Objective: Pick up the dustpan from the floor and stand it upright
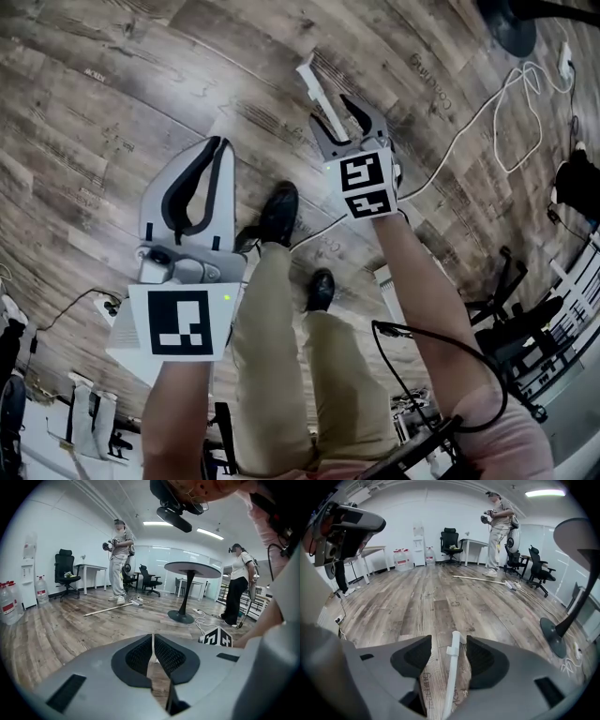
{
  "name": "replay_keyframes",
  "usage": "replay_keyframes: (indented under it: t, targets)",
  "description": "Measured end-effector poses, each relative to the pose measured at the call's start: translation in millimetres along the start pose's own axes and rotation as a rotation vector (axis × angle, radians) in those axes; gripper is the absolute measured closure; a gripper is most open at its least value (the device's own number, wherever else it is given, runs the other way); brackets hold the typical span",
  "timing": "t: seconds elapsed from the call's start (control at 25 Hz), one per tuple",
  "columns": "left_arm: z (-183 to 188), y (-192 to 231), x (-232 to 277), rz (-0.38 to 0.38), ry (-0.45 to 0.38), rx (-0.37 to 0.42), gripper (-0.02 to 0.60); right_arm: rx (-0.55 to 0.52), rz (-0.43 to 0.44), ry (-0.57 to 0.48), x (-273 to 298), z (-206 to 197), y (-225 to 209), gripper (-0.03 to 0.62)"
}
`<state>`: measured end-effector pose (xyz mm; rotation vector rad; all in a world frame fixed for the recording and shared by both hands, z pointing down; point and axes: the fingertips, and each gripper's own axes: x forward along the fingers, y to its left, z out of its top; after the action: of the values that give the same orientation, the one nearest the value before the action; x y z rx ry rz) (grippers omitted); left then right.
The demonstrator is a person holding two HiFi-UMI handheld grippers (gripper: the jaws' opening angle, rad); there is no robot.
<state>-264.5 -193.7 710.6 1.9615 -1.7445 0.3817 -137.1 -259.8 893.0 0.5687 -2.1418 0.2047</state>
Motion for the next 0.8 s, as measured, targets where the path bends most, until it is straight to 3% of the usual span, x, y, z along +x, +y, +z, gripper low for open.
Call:
replay_keyframes:
  t: [0.8]
  targets:
    - [-54,18,29,0.017,-0.007,-0.01,0.558,0.005,-0.016,0.105,105,-68,-10,0.384]
